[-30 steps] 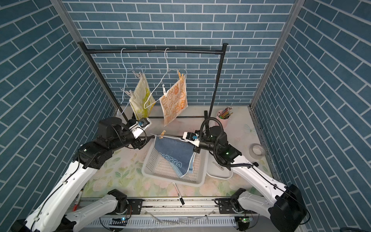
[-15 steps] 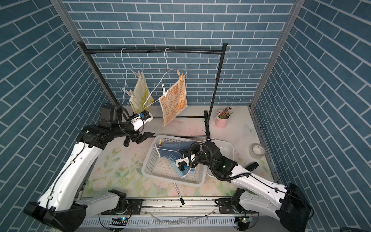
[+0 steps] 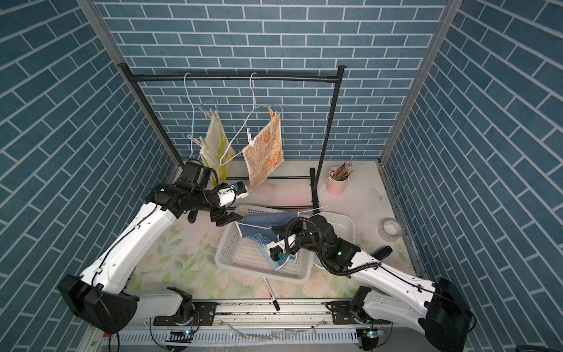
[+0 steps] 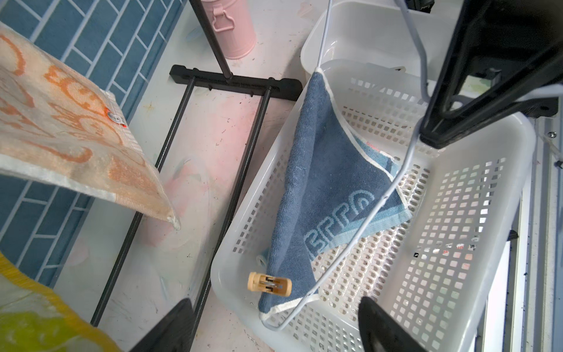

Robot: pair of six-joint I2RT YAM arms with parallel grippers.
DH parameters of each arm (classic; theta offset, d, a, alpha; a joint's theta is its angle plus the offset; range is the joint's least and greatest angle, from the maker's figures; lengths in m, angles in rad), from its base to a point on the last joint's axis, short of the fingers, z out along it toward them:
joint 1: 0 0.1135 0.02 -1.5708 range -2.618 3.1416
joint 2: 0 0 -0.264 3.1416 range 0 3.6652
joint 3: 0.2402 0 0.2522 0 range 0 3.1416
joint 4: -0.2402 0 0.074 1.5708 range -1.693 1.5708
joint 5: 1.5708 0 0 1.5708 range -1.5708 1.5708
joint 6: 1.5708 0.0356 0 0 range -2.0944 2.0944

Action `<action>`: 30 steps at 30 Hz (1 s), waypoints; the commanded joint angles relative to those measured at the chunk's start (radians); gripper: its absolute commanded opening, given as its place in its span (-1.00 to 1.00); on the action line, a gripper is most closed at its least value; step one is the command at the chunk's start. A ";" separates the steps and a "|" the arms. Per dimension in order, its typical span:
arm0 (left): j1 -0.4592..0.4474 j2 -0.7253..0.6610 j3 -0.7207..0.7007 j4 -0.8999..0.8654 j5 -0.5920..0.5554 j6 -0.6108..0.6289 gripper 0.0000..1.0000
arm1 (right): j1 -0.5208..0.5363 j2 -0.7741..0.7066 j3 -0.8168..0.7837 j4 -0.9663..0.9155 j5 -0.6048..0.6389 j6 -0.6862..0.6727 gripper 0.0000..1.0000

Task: Remove the clothespins securing towels to the hanger
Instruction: Remove the clothespin from the hanger.

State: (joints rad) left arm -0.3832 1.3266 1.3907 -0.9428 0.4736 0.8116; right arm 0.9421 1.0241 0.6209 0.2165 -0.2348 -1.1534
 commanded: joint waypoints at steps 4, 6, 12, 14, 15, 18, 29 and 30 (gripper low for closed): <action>-0.034 0.066 0.018 -0.089 -0.097 0.057 0.74 | 0.009 0.006 0.016 0.023 0.011 -0.042 -1.00; -0.044 0.086 0.018 -0.096 -0.111 0.064 0.75 | 0.010 0.008 0.017 0.020 0.010 -0.043 -1.00; -0.067 0.141 0.023 -0.081 -0.200 0.075 0.74 | 0.017 0.010 0.018 0.012 0.012 -0.044 -1.00; -0.068 0.154 0.026 -0.079 -0.199 0.077 0.70 | 0.018 0.010 0.017 0.011 0.012 -0.044 -1.00; -0.069 0.162 0.027 -0.081 -0.197 0.079 0.66 | 0.019 0.010 0.018 0.011 0.014 -0.044 -1.00; -0.074 0.184 0.036 -0.089 -0.193 0.083 0.56 | 0.021 0.010 0.016 0.012 0.015 -0.044 -1.00; -0.100 0.263 0.082 -0.133 -0.210 0.084 0.06 | 0.023 0.015 0.016 0.015 0.018 -0.041 -1.00; -0.103 0.264 0.084 -0.134 -0.212 0.087 0.02 | 0.022 0.016 0.016 0.015 0.020 -0.042 -1.00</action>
State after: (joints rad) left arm -0.4774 1.5848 1.4532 -1.0386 0.2684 0.8898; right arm 0.9558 1.0355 0.6209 0.2092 -0.2234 -1.1599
